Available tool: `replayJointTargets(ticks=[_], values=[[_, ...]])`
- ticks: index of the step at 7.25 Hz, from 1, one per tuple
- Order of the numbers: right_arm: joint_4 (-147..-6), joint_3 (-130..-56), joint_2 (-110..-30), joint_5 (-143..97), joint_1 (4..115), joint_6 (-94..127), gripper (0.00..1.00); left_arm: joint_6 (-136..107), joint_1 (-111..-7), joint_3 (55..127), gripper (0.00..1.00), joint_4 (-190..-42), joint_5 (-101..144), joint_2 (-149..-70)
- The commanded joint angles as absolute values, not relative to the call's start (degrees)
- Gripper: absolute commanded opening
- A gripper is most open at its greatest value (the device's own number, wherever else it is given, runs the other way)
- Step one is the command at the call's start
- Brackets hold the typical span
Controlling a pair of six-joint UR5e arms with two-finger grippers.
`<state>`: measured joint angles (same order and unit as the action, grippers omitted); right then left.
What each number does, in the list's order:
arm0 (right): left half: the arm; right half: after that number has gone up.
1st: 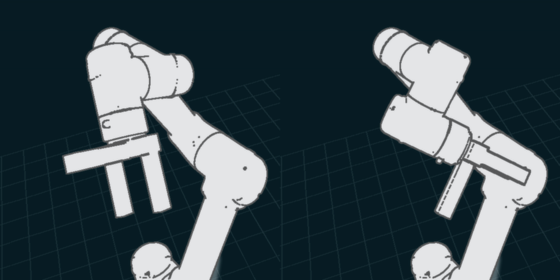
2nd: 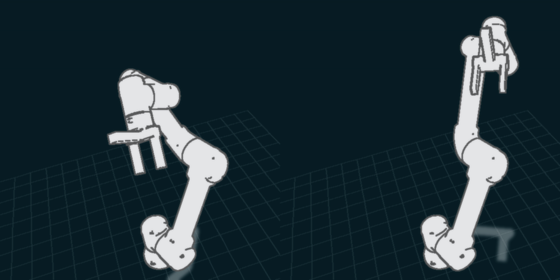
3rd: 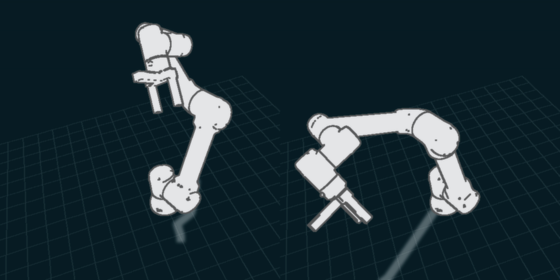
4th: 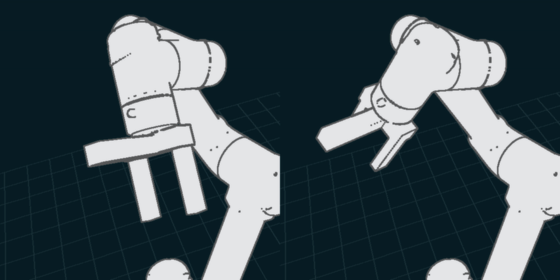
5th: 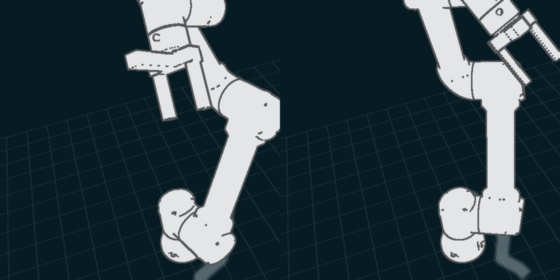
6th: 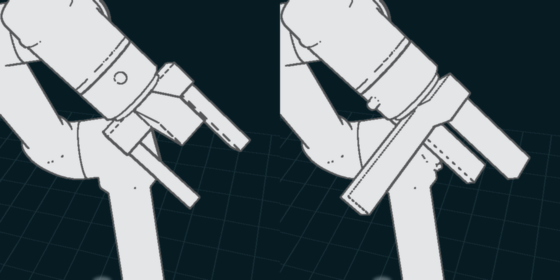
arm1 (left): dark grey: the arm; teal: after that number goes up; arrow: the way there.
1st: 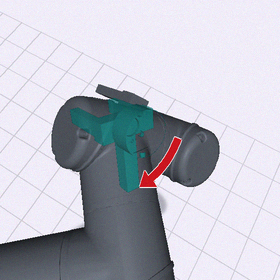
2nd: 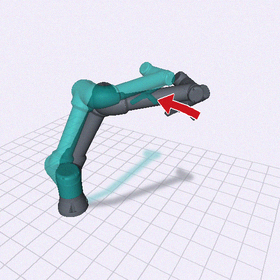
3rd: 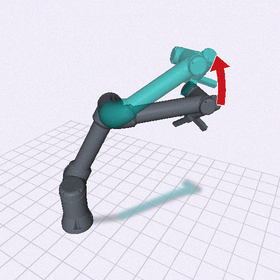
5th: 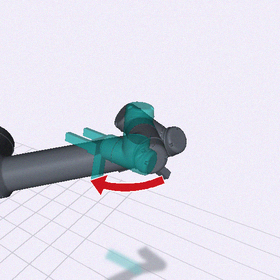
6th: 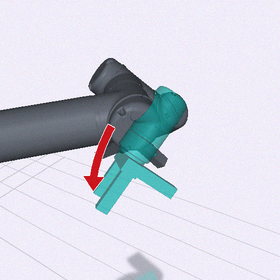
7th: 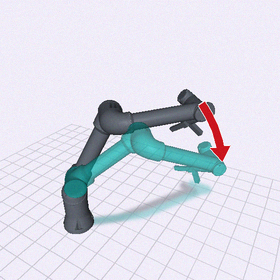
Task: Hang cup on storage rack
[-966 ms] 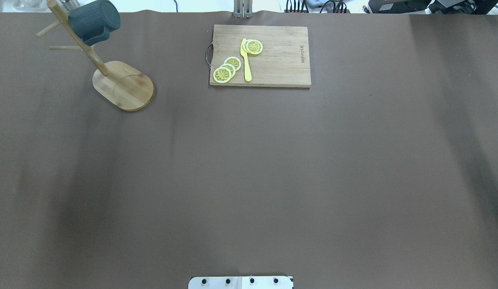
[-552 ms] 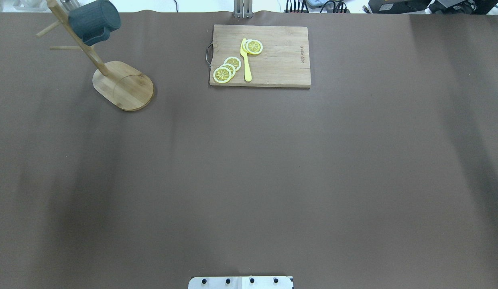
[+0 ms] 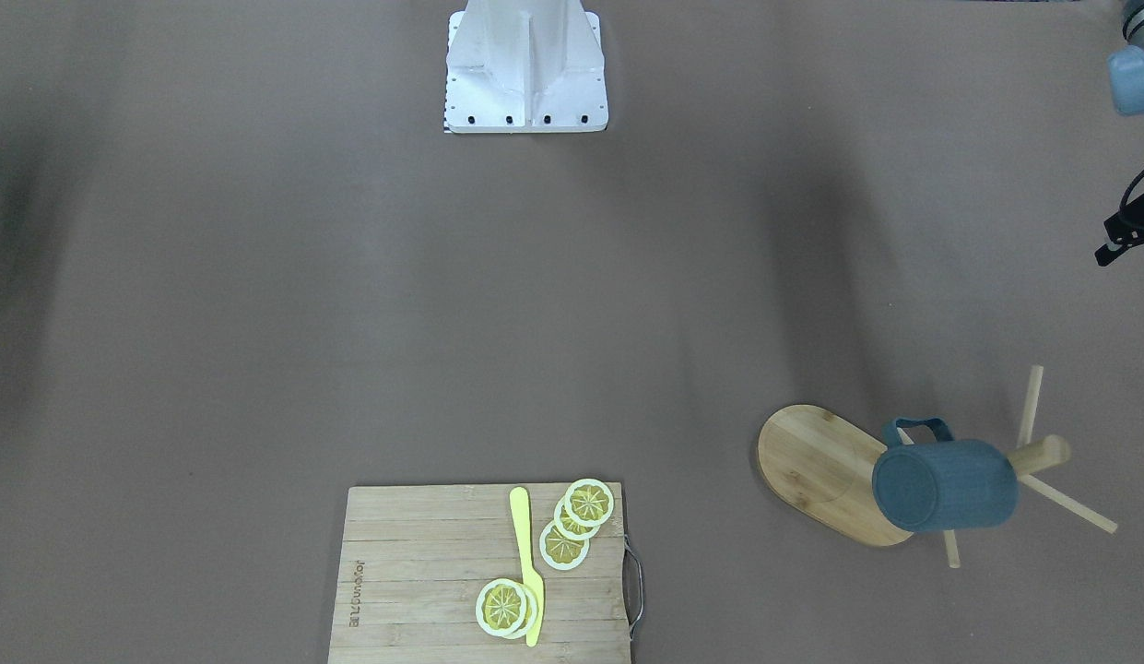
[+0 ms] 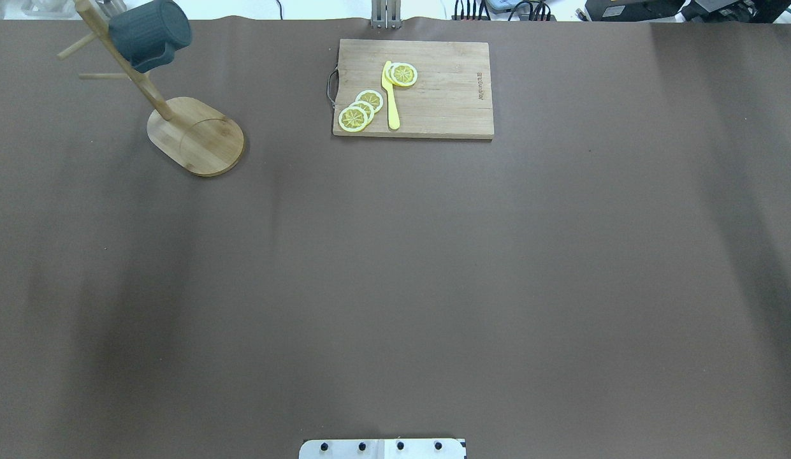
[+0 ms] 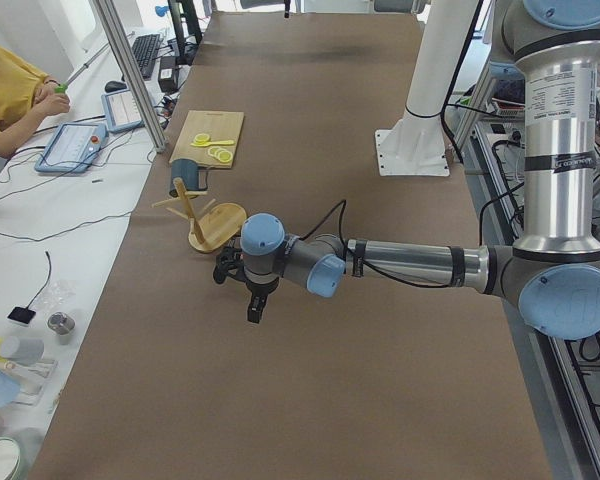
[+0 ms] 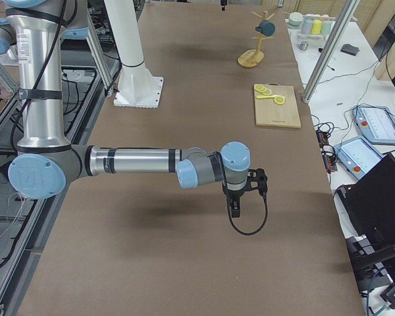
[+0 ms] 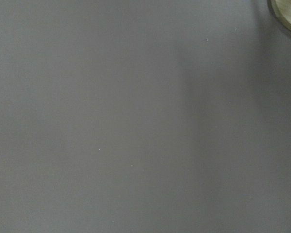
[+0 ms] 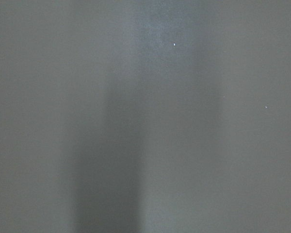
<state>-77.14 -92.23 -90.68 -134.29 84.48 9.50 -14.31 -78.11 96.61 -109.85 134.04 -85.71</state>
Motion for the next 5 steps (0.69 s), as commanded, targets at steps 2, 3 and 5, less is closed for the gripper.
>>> replayJointTargets(ticks=[2,3,5], values=[[-81.3,-91.8,-90.1,-133.9,84.6,4.8,1.0,-15.5,-77.2,95.4,0.98,-108.4,133.5,-86.3],[-83.5,-91.7,-89.8,-134.1,85.1,2.3,1.0,-15.4,-77.6,96.0,0.98,-108.5,133.7,-85.5],[-84.7,-91.8,-89.4,-133.4,85.3,2.2,1.0,-15.1,-77.6,96.3,0.98,-109.1,133.9,-85.3]])
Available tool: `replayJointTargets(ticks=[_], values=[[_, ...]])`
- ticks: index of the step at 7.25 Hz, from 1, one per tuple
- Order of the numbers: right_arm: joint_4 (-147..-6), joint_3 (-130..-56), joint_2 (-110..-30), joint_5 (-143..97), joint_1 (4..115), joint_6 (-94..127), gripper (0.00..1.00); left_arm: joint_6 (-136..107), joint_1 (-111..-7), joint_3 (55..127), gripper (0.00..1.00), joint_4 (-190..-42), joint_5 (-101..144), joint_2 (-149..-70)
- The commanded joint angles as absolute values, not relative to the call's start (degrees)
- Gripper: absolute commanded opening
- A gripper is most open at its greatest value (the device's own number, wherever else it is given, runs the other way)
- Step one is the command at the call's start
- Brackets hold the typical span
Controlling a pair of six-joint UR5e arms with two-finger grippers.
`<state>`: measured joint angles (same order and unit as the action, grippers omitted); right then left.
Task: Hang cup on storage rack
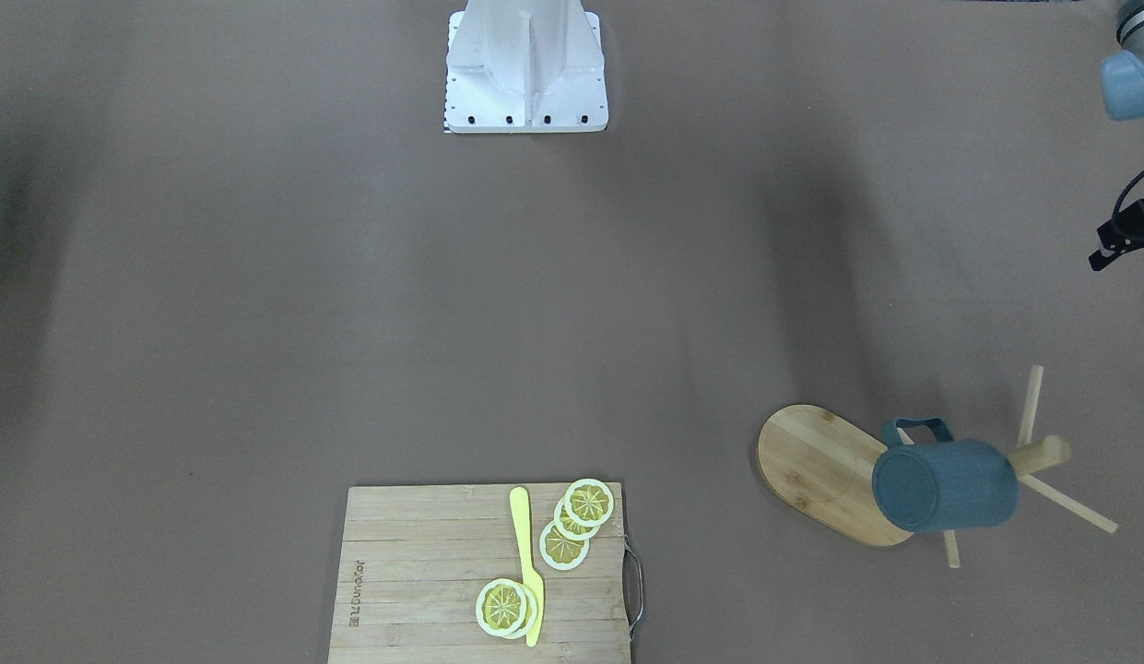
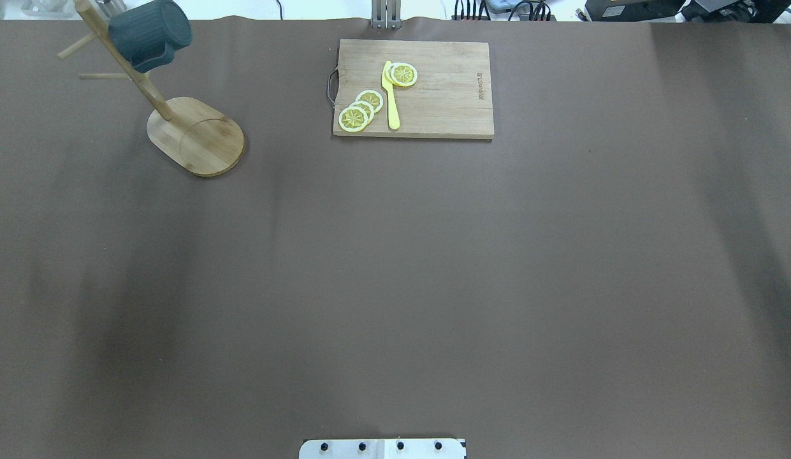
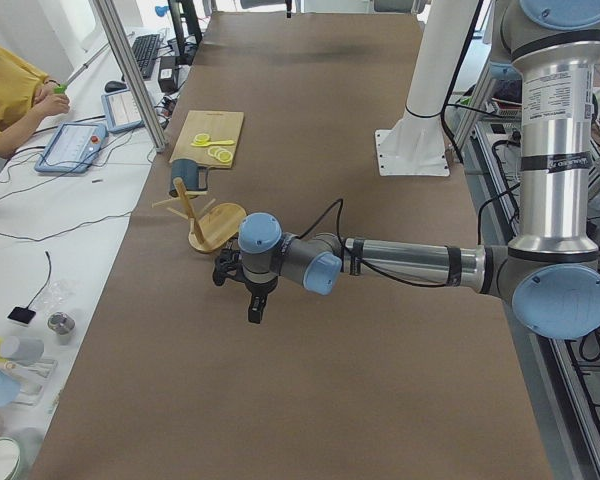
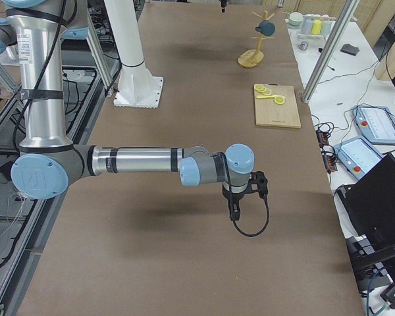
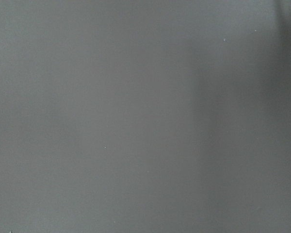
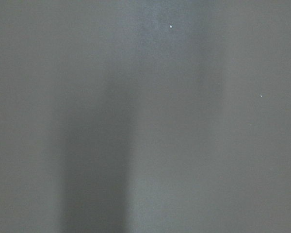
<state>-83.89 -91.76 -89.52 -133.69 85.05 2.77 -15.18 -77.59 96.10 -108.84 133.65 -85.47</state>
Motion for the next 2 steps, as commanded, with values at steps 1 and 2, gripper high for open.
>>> replayJointTargets(ticks=[1,2], values=[[-84.7,-91.8,-89.5,-133.5,85.7,2.2,1.0,-15.1,-77.4,96.2,0.98,-109.2,133.9,-86.0],[-84.7,-91.8,-89.4,-133.5,85.7,2.2,1.0,-15.1,-77.4,96.2,0.98,-109.1,133.5,-86.6]])
